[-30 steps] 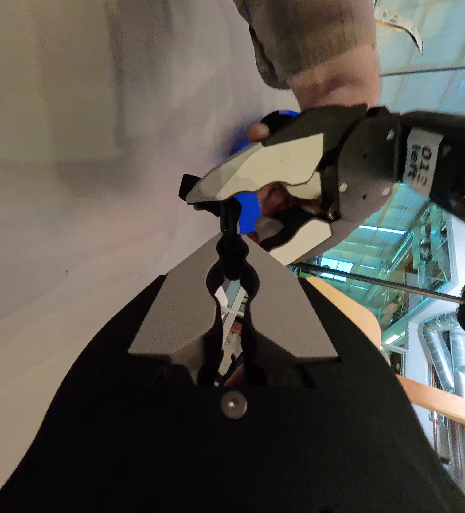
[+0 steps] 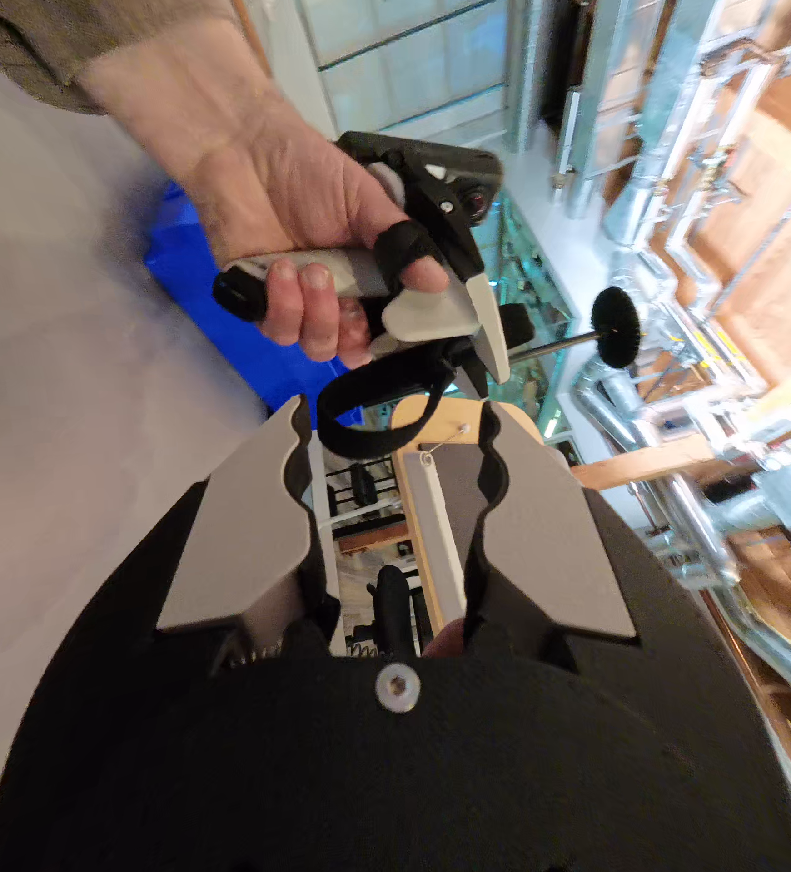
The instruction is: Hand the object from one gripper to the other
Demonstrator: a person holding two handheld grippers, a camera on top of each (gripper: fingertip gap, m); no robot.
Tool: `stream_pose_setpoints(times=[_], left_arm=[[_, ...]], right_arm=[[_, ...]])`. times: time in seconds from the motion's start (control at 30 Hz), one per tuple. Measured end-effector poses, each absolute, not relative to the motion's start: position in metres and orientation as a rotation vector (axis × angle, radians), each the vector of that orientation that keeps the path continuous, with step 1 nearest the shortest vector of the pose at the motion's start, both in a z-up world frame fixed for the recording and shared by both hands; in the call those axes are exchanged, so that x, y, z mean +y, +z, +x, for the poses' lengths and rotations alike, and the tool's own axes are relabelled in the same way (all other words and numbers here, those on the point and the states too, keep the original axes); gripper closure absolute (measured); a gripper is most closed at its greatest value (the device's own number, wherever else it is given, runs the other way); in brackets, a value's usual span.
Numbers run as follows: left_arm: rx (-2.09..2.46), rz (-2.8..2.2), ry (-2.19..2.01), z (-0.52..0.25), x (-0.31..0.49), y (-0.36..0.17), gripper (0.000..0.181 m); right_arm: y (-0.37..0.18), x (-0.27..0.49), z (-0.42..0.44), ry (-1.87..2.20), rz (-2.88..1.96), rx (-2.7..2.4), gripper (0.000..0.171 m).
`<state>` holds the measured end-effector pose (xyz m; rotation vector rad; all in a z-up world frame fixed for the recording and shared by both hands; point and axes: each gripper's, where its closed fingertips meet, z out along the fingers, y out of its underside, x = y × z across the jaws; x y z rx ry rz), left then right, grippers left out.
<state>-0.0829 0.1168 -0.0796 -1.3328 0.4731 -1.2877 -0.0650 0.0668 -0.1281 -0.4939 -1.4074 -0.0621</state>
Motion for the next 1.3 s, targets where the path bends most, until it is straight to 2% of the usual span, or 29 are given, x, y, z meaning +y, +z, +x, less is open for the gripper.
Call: stream_pose_setpoints(times=[0.23, 0.37, 0.47, 0.7, 0.87, 1.0, 1.13, 1.3], left_arm=[[0.299, -1.256, -1.452, -0.076, 0.115, -0.075, 0.165], [0.271, -1.228, -1.5, -0.076, 0.111, -0.068, 0.165], [0.268, -1.228, -1.525, -0.07, 0.108, -0.07, 0.166], [0.238, -1.229, -1.559, -0.069, 0.11, -0.075, 0.165], [0.237, -1.246, -1.553, -0.069, 0.113, -0.078, 0.161], [0.267, -1.281, -1.4, -0.075, 0.121, -0.082, 0.141], [0.346, -1.306, -1.122, -0.082, 0.128, -0.084, 0.123], [0.494, -1.225, -0.596, -0.093, 0.128, -0.075, 0.12]], right_arm=[[-0.123, 0.079, -0.069, -0.127, -0.574, -1.253, 0.084], [-0.132, 0.085, -0.068, -0.183, -0.543, -1.262, 0.084], [-0.129, 0.084, -0.066, -0.194, -0.524, -1.24, 0.098], [-0.119, 0.082, -0.06, -0.195, -0.507, -1.188, 0.168], [-0.116, 0.087, -0.057, -0.163, -0.551, -1.201, 0.17], [-0.112, 0.098, -0.052, -0.101, -0.63, -1.197, 0.171], [-0.113, 0.111, -0.047, -0.03, -0.72, -1.228, 0.171], [-0.119, 0.125, -0.043, 0.103, -0.881, -1.287, 0.17]])
